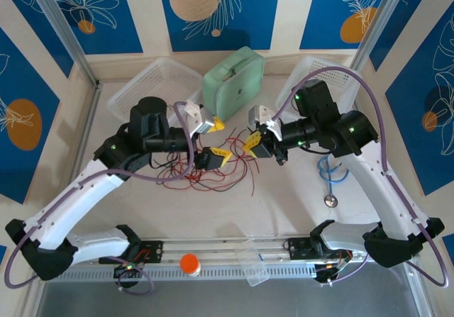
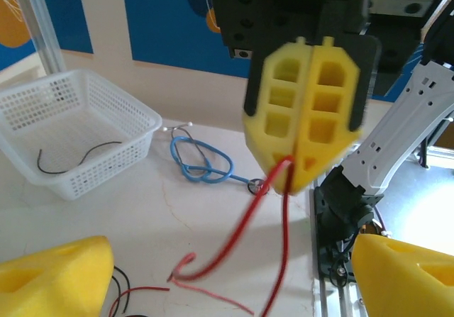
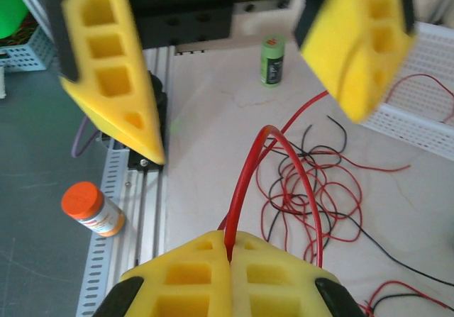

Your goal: Untangle the cables

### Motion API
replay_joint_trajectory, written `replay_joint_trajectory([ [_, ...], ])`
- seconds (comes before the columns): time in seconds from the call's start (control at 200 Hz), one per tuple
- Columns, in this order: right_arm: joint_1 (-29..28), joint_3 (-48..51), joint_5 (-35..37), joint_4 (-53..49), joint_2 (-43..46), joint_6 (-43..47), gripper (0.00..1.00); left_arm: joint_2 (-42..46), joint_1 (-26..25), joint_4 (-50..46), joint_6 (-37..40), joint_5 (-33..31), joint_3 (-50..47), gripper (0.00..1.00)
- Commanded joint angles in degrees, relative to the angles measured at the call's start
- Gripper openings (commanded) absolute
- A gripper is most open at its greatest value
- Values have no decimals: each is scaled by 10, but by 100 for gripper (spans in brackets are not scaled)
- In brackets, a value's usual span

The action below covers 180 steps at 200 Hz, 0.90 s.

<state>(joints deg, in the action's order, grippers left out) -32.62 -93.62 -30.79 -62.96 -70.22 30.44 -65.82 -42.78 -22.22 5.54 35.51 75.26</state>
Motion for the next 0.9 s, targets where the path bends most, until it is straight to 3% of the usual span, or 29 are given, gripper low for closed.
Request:
replay_joint_trajectory([
  [0.0,-2,-17,-46,-28,-9,27,0,-13,-4,-19,33,35,24,86],
  [0.185,-2,-25,-68,-34,-10,35,0,-23,-4,-9,30,32,26,70],
  [0.245,-2,-24,-66,-32,-11,32,0,-25,-4,-6,26,27,27,47],
  [0.375,-2,-18,-57,-22,-10,24,0,-25,-4,-3,22,32,27,35],
  [0.485,-1,-7,-50,-6,-7,13,0,-22,-5,-4,18,31,25,10],
  [0.51,-1,-5,-49,-1,-6,10,0,-20,-5,-2,15,28,24,0],
  [0.745,2,24,-27,54,10,-46,0,2,-5,16,-9,-23,13,0],
  [0.77,3,31,-15,66,14,-64,12,3,-5,14,-11,-41,15,0],
  [0.835,7,52,15,105,26,-106,53,5,-5,5,-18,-97,25,0],
  [0.895,14,70,43,137,37,-150,69,0,-4,-15,-24,-167,45,0],
])
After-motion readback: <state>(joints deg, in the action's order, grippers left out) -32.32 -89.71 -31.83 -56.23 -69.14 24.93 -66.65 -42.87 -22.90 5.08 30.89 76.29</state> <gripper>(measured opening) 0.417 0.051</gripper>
